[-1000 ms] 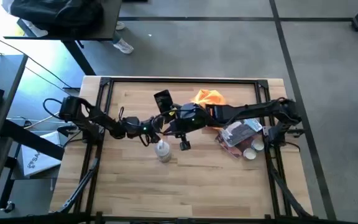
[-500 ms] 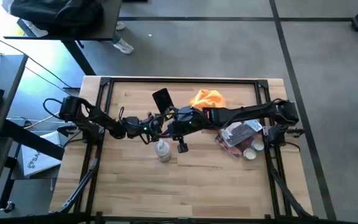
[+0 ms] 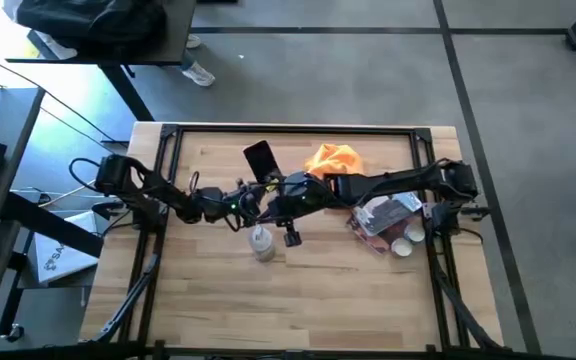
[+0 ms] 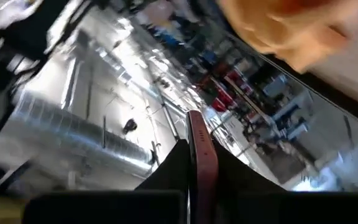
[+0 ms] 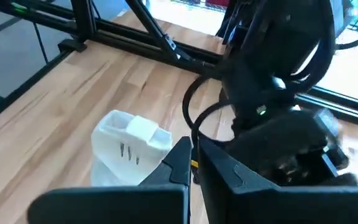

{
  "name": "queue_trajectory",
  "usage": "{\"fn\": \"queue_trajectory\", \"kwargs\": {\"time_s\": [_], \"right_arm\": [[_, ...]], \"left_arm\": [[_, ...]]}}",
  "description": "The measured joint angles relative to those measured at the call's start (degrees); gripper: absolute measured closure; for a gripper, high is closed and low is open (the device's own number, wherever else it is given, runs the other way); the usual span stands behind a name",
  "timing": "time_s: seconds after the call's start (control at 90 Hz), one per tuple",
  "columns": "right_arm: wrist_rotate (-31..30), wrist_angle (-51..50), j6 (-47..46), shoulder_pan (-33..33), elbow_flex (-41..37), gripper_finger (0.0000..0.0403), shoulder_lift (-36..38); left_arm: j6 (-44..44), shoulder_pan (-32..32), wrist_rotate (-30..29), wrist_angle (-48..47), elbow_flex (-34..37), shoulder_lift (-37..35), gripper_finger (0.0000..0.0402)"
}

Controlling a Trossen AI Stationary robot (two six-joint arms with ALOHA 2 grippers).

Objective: Apply microfiber cloth
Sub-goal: Spray the front and back of the cellphone using the spray bottle

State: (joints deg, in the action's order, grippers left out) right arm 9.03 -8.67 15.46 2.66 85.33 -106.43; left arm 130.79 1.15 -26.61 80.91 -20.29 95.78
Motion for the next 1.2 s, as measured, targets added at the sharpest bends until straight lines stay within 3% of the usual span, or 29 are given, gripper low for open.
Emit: {"fn": "queue_trajectory", "kwargs": {"time_s": [0.144,0.333,0.522,0.833,1.2], "right_arm": [[0.0,0.0,-0.2,0.0,0.1,0.0403,0.0],[-0.8,-0.7,-0.4,0.0,0.2,0.0403,0.7],[-5.4,-5.2,-0.4,0.0,0.2,0.0403,3.9],[-7.1,-9.8,-2.8,0.0,0.2,0.0403,3.8],[-4.2,-6.2,-3.4,0.0,0.1,0.0403,2.4]], "left_arm": [[-4.1,1.9,-0.9,3.3,0.0,-0.1,0.0394],[-4.1,3.0,-7.2,0.9,0.2,0.1,0.0394],[-4.1,3.6,-7.4,2.8,1.8,0.1,0.0394],[-4.2,6.8,-9.3,2.5,2.9,0.1,0.0394],[-3.7,11.4,-12.1,5.2,5.9,0.0,0.0394]]}}
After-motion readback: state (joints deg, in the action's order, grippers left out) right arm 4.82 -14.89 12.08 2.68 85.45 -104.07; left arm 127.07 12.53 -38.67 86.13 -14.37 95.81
